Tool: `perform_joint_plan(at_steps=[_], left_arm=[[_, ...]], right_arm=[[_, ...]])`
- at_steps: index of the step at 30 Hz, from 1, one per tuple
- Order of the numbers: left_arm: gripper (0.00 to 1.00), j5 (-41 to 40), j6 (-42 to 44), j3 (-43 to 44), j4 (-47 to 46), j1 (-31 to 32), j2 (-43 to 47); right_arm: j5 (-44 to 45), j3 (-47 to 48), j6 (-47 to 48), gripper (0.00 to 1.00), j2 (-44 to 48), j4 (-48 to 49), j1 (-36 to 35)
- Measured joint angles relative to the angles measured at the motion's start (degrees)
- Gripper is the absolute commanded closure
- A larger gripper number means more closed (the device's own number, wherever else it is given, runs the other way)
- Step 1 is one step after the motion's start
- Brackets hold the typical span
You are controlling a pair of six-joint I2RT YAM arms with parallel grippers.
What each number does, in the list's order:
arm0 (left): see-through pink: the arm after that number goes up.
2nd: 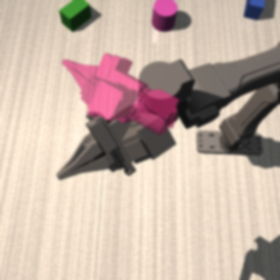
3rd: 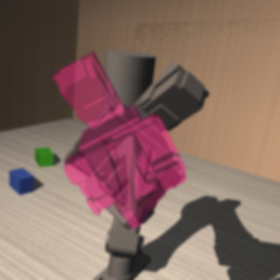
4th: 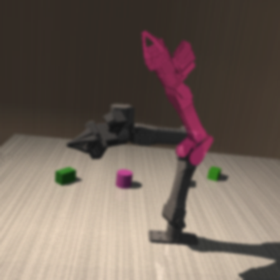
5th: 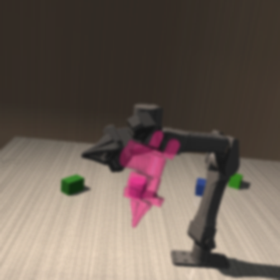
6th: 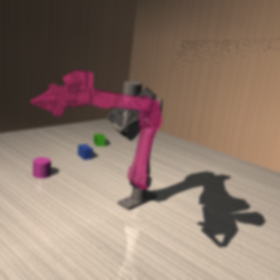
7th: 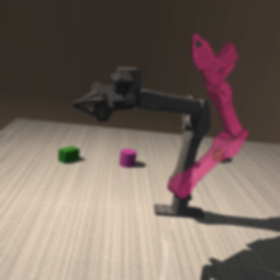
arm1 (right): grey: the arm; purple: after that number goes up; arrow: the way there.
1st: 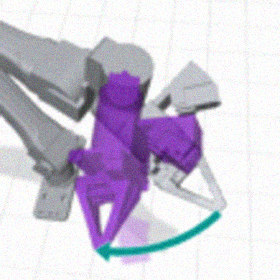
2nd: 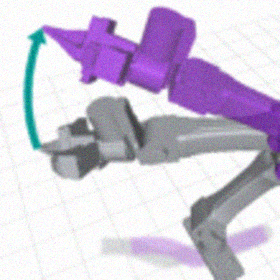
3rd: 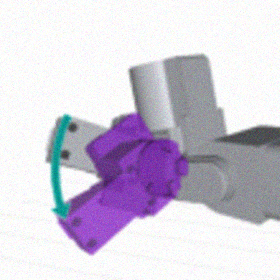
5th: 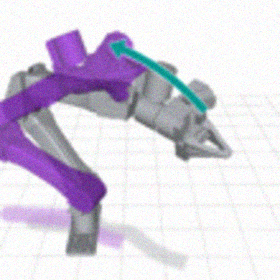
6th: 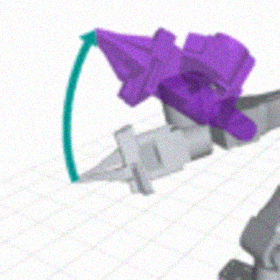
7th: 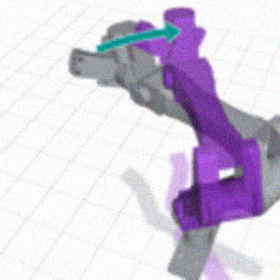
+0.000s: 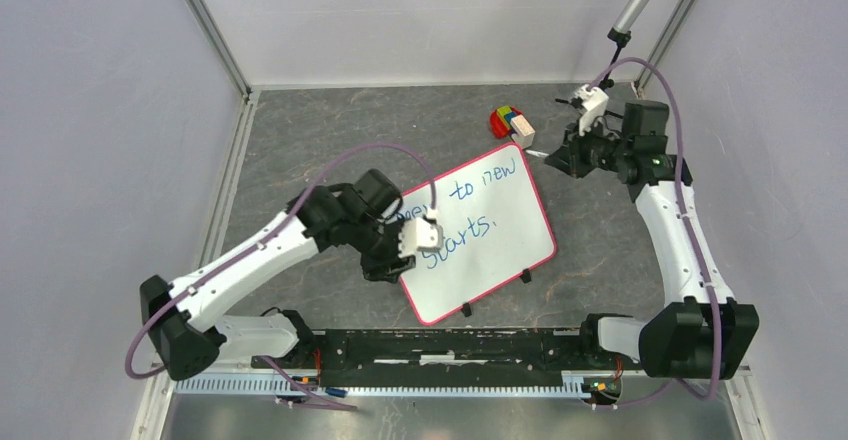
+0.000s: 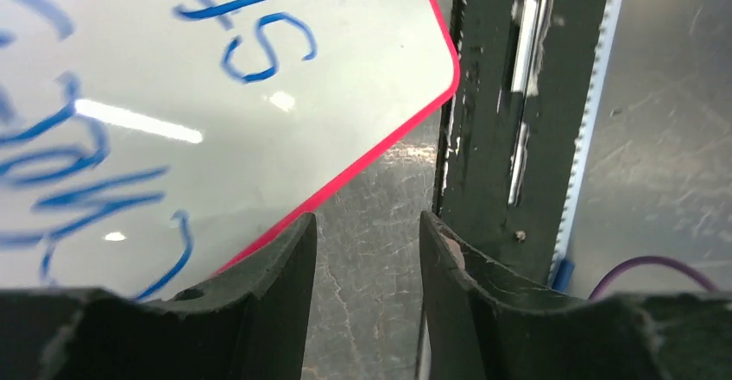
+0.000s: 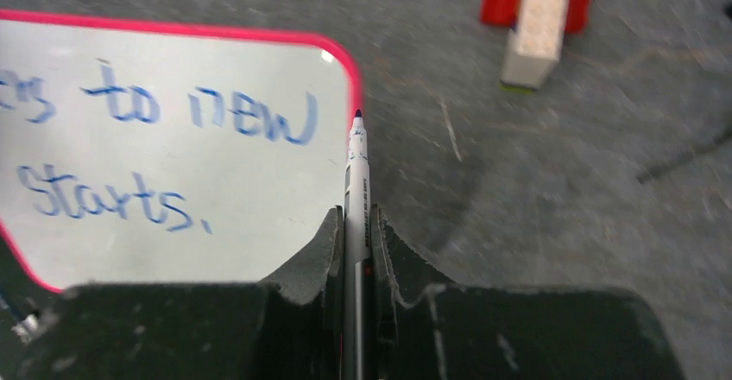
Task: Write a sentence on the whiteboard
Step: Place the whiteboard marker at the center of the board.
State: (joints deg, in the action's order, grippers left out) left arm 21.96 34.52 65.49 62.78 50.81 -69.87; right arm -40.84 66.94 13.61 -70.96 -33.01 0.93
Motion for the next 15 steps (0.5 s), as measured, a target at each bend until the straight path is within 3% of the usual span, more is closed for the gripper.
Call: perform_joint_plan(at_steps=[7,11,15], left_arm=[[0.43,10.8,-6.7,2.9,0.3,-19.3,5.1],[0.41,15.7,-11.7,6.7,-2.3,-30.8,5.2],[0.4,18.3,-15.1,9.1,-4.3,-36.9,5.6]], right_arm=[[2.6,-9.7,1.1,1.0,-0.1,0.8,12.8],[3.9,-18.0,-2.3,0.99,-1.0,5.9,14.5],[4.2,-22.8,-5.9,0.97,-5.3,10.1,14.9]])
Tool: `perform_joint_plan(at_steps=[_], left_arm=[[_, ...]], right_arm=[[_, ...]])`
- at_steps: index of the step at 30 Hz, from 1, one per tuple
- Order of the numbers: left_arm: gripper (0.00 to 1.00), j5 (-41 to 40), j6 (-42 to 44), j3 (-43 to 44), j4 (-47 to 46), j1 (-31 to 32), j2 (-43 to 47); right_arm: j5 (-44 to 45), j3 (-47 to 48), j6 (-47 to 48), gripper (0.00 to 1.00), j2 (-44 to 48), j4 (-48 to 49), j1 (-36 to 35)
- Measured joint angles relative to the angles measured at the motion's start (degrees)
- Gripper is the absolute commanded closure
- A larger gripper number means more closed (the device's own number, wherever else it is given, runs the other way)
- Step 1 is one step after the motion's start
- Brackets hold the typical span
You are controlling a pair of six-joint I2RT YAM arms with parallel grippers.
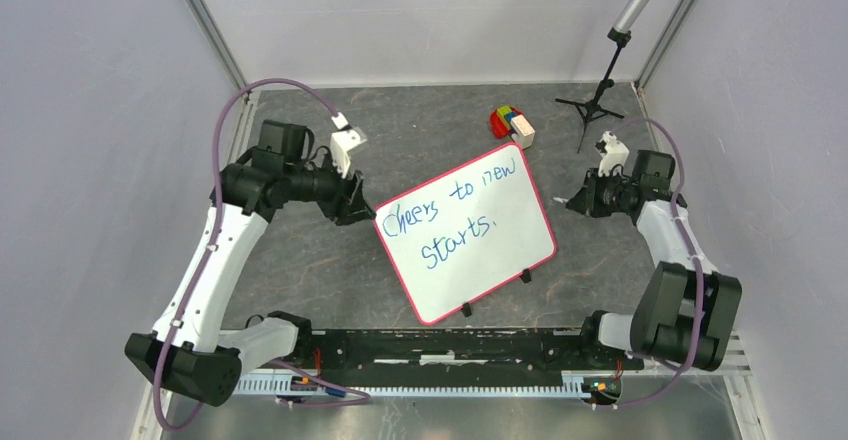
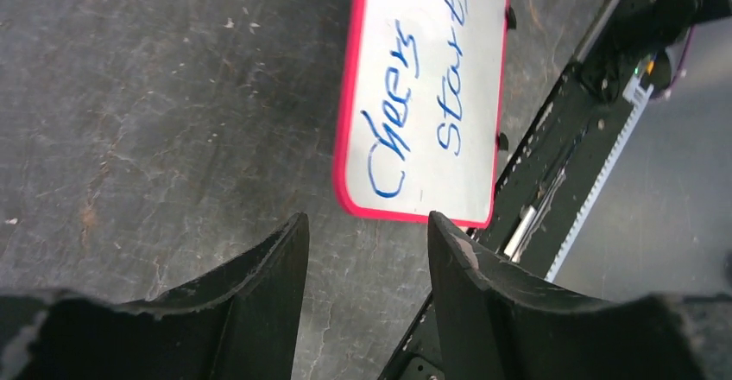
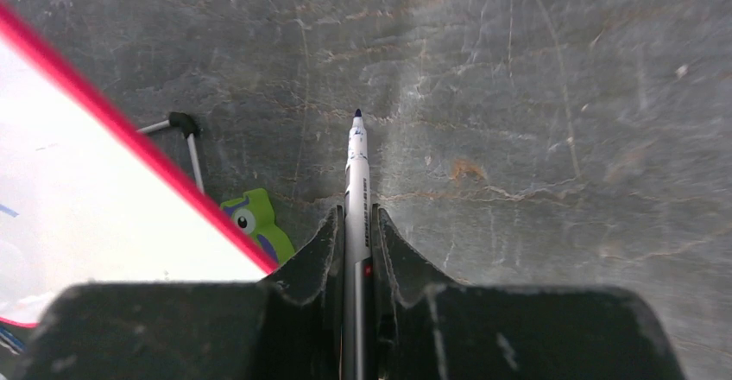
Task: Write a sentence on the whiteboard
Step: Place the whiteboard marker at the center of the board, then reset both arms
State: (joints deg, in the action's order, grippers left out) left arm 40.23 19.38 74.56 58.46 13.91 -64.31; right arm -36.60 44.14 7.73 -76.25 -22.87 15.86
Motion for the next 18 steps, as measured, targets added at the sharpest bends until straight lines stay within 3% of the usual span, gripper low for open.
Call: perform_joint_plan(at_steps=[7,12,18], left_arm=[[0.39,5.7,-4.2,0.5,-2.3,-10.6,-0.6],[0.33,8.4,-5.2,0.1,-3.4,-15.3,-2.5],[0.24,8.9,-5.3,-0.1,-3.6,-19.6,-5.2]], right_arm=[[-4.4,-4.0,-5.3,0.81,-8.9,6.2,2.9],[-8.0,-4.5,-7.4,0.55,-11.8,7.8,3.3],[-8.0,-6.1,-8.5,0.33,-11.4,4.6,3.3]])
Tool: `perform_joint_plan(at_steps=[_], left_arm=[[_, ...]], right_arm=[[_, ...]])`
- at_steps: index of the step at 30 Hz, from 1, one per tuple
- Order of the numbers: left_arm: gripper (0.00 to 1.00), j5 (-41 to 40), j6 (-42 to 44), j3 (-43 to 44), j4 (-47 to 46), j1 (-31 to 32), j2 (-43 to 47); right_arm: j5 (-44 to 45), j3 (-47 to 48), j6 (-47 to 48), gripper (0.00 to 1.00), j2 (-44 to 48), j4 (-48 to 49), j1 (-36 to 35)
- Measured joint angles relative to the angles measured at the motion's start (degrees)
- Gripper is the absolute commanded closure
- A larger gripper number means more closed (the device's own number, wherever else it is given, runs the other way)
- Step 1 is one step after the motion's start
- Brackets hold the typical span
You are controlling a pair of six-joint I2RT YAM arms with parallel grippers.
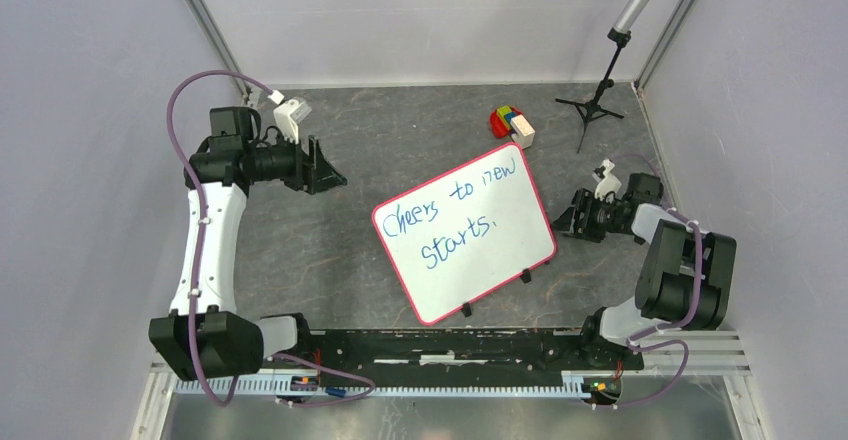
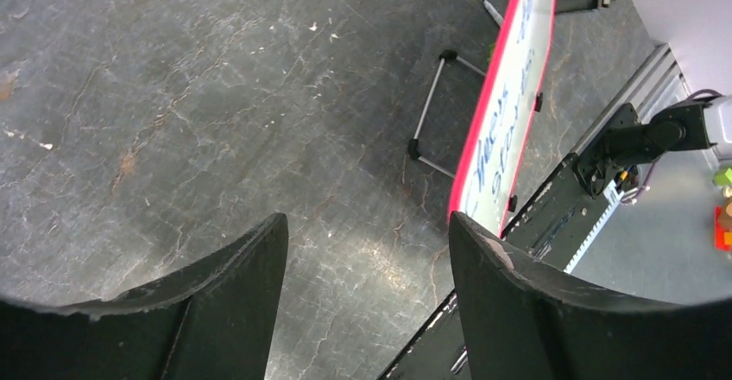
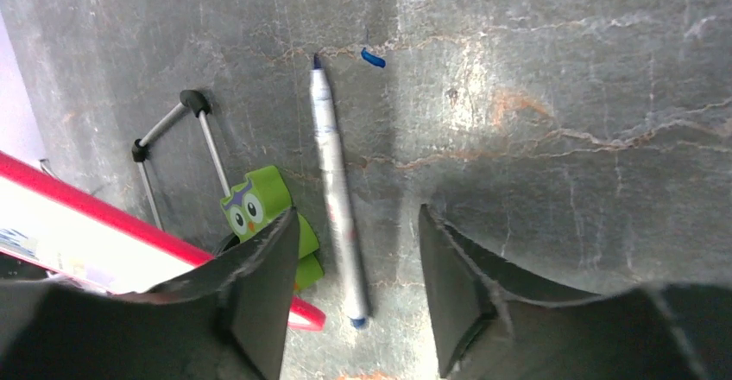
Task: Write a sentence on the whiteboard
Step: Reset both arms
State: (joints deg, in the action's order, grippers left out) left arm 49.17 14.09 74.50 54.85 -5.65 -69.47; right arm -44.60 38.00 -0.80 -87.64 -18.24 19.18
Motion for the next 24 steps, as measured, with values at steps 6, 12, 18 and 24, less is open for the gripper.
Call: perform_joint_plan(at_steps=[6,12,18,24], left_arm=[[0.0,-1.8,0.0,0.9,0.5,-2.7,-4.2],[0.0,-6.7,0.3,10.1,4.1,-5.5,-12.4],[0.0,-13.3,0.4,26.3,7.7,-7.3,-23.6],[0.0,-17.5,0.0,33.0,7.0,-11.3,-30.0]], right_arm=[[3.4,0.8,2.6,0.17,4.9,-5.3,0.7],[4.6,10.3,8.0,0.02,5.9,-12.1,2.3],[4.7,24.3,14.1,0.02,6.8,-14.9,2.3],[5.9,34.0,19.0,0.02,6.6,-15.3,3.0]])
